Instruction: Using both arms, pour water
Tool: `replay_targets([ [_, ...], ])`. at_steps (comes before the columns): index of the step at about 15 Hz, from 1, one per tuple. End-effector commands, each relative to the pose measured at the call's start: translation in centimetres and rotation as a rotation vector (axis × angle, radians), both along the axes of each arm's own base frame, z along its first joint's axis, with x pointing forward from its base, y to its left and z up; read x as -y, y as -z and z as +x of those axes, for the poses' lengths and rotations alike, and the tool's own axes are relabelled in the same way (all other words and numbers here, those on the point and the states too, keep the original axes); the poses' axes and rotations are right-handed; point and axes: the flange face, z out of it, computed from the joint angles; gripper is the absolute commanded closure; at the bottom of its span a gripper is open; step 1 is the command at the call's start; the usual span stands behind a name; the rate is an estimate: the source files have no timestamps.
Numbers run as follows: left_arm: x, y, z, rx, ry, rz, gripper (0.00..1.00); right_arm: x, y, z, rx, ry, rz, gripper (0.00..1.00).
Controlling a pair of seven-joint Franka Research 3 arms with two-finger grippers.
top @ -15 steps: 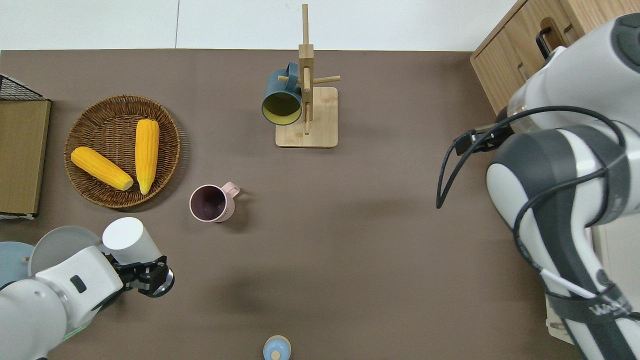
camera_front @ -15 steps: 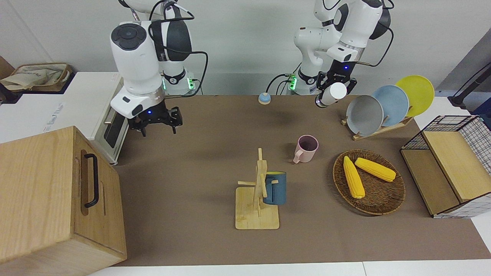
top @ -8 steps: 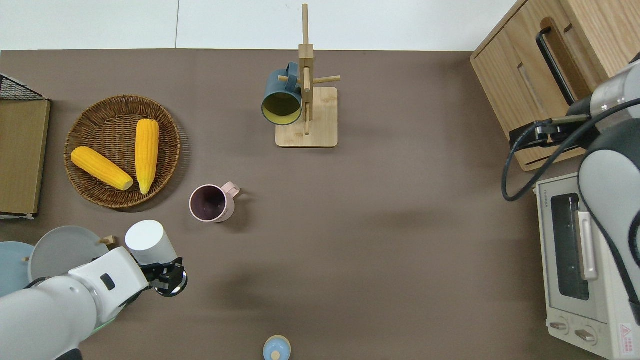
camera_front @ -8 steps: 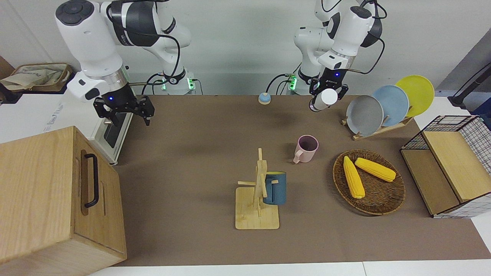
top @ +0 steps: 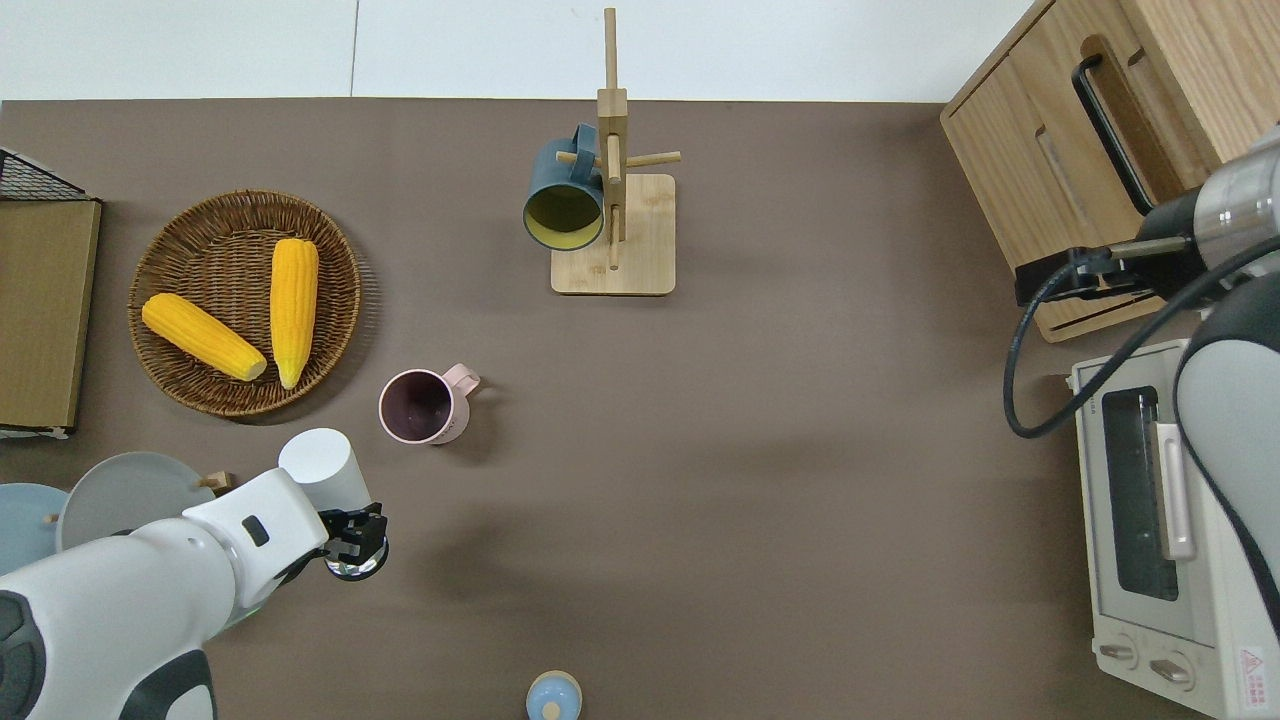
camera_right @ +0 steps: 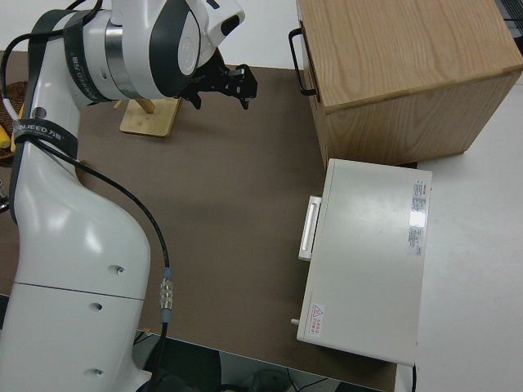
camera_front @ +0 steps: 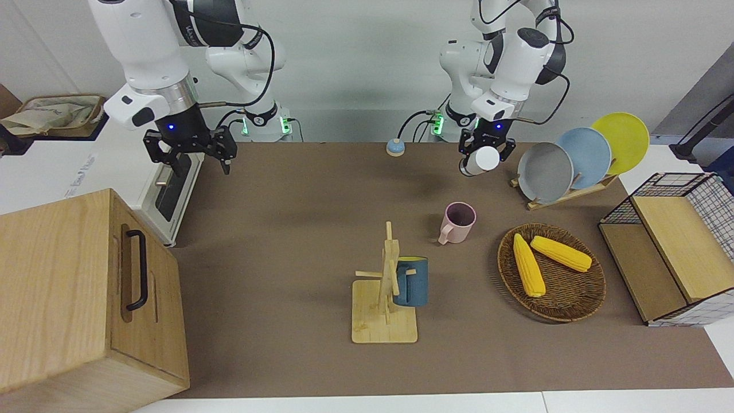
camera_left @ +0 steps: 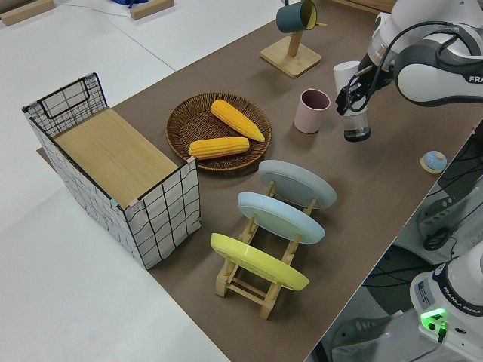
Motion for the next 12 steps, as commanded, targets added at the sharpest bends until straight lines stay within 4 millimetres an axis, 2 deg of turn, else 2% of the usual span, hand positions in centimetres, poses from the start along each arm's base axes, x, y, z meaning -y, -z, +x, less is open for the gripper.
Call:
replay_targets([
  [1,1.3,-0.5,0.9,0.019,0.007,-0.009,1.0,0.1,-0.7,-0.5,-0.001,-0.013,0.018,0.013],
  [8,2.3,0.3,1.3,-0.005,0.008,0.002,1.0,0.1,-0.7,-0.5,-0.001,-0.013,0.016,0.013],
  [12,2.7,1.2,2.3,-0.04,0.02,0.017,1.0,0.1,-0.7,-0.5,-0.001,-0.013,0.016,0.013],
])
